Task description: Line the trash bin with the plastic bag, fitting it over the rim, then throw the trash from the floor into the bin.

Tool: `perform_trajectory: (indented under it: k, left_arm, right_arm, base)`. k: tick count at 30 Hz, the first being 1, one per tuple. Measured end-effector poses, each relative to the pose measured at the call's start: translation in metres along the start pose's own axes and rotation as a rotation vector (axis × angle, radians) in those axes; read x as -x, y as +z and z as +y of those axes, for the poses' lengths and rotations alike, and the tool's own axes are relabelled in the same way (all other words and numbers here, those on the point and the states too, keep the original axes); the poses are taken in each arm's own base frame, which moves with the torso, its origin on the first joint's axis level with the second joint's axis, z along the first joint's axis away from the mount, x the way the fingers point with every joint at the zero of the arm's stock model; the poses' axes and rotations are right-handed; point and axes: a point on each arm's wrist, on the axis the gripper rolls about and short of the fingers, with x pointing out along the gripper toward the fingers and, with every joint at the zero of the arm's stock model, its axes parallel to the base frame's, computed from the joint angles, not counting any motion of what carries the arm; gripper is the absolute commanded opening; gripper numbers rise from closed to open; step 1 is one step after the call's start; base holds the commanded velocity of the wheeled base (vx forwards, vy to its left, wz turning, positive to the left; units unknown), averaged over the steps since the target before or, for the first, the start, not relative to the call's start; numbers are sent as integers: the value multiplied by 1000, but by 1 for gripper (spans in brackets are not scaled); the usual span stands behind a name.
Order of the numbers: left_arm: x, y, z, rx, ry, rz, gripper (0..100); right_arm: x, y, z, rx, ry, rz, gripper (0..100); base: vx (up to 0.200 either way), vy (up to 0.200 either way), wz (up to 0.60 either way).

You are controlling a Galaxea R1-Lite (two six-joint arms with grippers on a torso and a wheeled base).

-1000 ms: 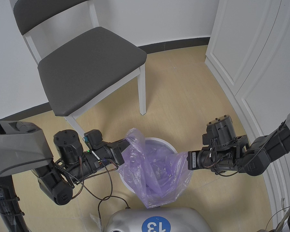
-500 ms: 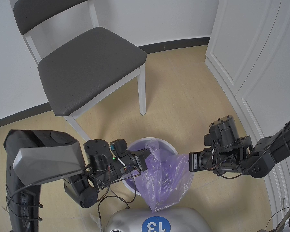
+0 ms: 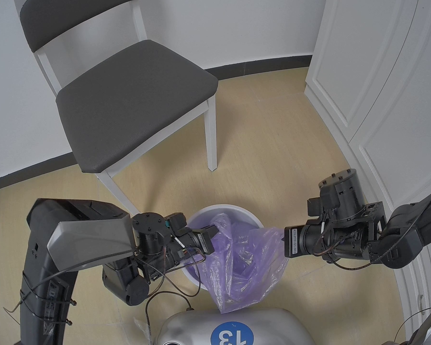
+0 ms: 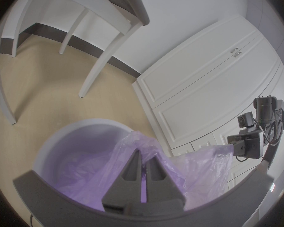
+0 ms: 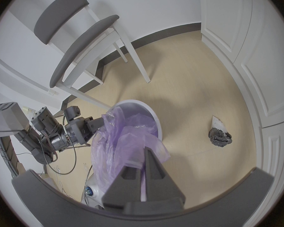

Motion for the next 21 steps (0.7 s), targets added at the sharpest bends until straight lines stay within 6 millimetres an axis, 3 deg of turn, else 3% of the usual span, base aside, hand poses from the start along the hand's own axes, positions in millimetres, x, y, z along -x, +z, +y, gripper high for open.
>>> perform_trajectory:
  k: [7, 11, 14, 21]
  left_arm:
    - [40, 26, -5, -12, 31, -18, 0]
    - [71, 44, -6, -147, 39, -31, 0]
    - [86, 46, 0, -241, 76, 1, 0]
    - [122, 26, 21, -286, 180, 257, 0]
  right_arm:
    - [-2, 0, -2, 32, -8, 1, 0]
    - [-5, -2, -7, 82, -42, 20, 0]
    - [-7, -5, -11, 121, -77, 47, 0]
    - [-13, -20, -20, 235, -155, 131, 0]
  base:
    - [0, 0, 0]
    - [0, 0, 0]
    - [0, 0, 0]
    - [0, 0, 0]
